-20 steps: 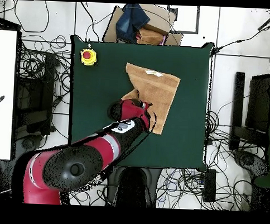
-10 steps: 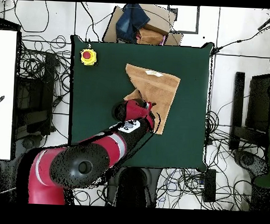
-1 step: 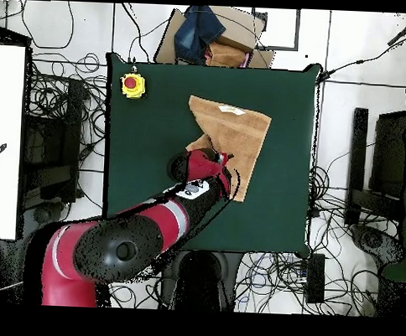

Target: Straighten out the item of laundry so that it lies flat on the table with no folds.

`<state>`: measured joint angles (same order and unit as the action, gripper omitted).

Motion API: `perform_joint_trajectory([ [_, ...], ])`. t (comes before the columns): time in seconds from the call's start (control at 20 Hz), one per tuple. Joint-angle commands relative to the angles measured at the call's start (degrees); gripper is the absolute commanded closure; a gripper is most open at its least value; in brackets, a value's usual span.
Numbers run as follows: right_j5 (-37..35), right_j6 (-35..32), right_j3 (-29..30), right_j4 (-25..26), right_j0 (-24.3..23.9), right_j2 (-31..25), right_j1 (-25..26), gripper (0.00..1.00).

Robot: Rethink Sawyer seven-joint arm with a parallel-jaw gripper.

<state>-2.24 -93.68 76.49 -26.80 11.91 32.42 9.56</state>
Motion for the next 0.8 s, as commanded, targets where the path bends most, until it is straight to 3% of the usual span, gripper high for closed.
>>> perform_joint_trajectory([
  [0.05,2.95,-11.45,-1.82,-0.52,1.93,-6.03,2.92,0.00],
  [0.1,3.08,-11.57,-1.71,-0.62,2.08,-5.96,2.92,1.00],
  [0.8,4.82,-12.11,0.14,0.30,1.56,-8.14,1.31,1.00],
])
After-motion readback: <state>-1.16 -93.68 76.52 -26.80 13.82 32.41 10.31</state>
